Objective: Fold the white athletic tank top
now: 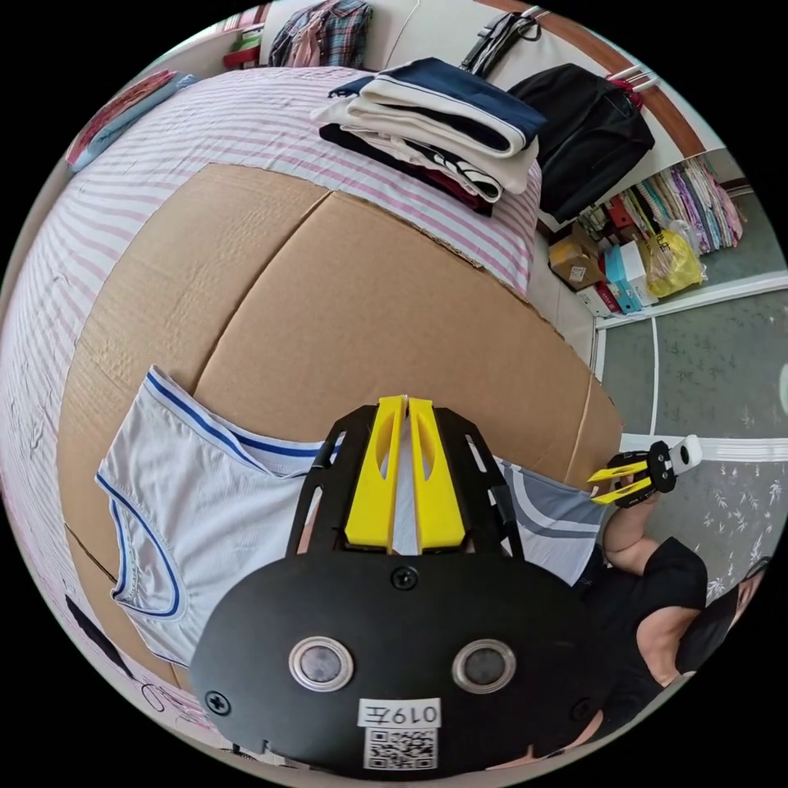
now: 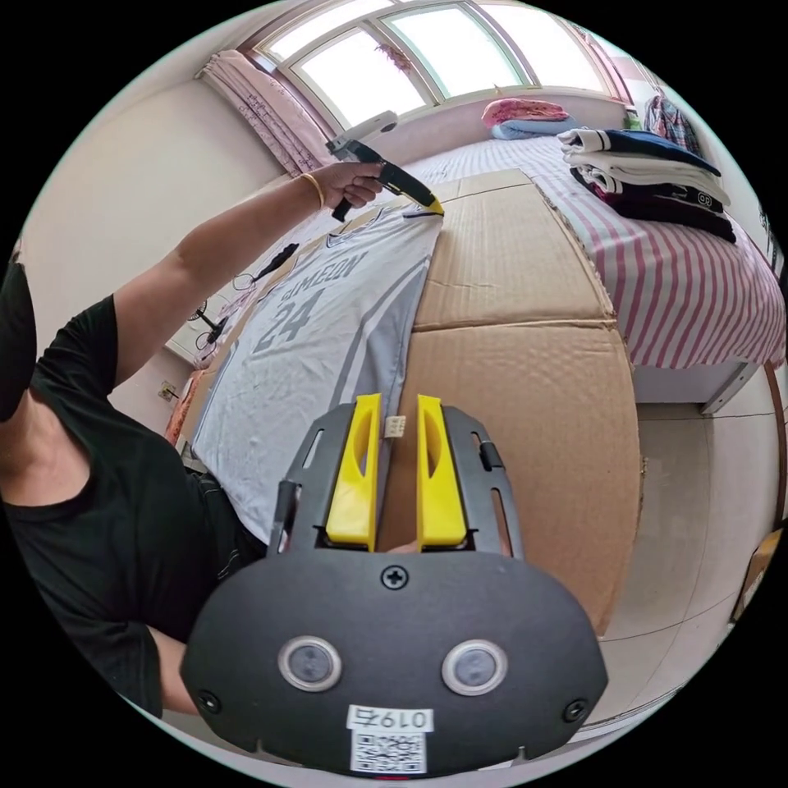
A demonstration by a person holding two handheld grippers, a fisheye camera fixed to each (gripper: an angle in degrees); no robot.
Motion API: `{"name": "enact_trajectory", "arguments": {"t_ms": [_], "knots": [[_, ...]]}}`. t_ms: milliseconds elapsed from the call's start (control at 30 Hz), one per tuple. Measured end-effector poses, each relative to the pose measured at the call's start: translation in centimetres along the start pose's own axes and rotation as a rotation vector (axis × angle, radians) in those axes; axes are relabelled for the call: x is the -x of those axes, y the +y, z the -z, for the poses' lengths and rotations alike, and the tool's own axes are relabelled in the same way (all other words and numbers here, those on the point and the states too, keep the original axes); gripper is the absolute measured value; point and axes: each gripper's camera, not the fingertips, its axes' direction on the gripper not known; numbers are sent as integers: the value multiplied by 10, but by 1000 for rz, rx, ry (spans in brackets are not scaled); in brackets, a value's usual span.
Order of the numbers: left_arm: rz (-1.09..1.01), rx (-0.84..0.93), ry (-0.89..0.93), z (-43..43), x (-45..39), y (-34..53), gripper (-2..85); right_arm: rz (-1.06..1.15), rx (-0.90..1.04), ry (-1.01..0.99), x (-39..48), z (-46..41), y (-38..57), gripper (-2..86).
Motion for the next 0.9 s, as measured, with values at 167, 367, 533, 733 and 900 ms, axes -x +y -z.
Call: {"name": "enact_trajectory", "arguments": {"t_ms": [167, 367, 533, 733, 900], "knots": [[34, -22, 16, -8, 19, 1, 7, 0, 10, 4, 21, -11, -1, 18], [62, -37, 34, -10, 38, 1, 8, -19, 0, -16, 39, -12, -2, 1], [76, -45, 65, -8, 53, 2, 8, -21, -66, 12, 62, -1, -20, 49], [90, -52, 76, -2, 68, 3, 9, 99, -1, 196, 125, -25, -75, 57], [99, -55, 81, 5, 79, 3, 9, 103, 61, 279, 150, -47, -94, 55]]}}
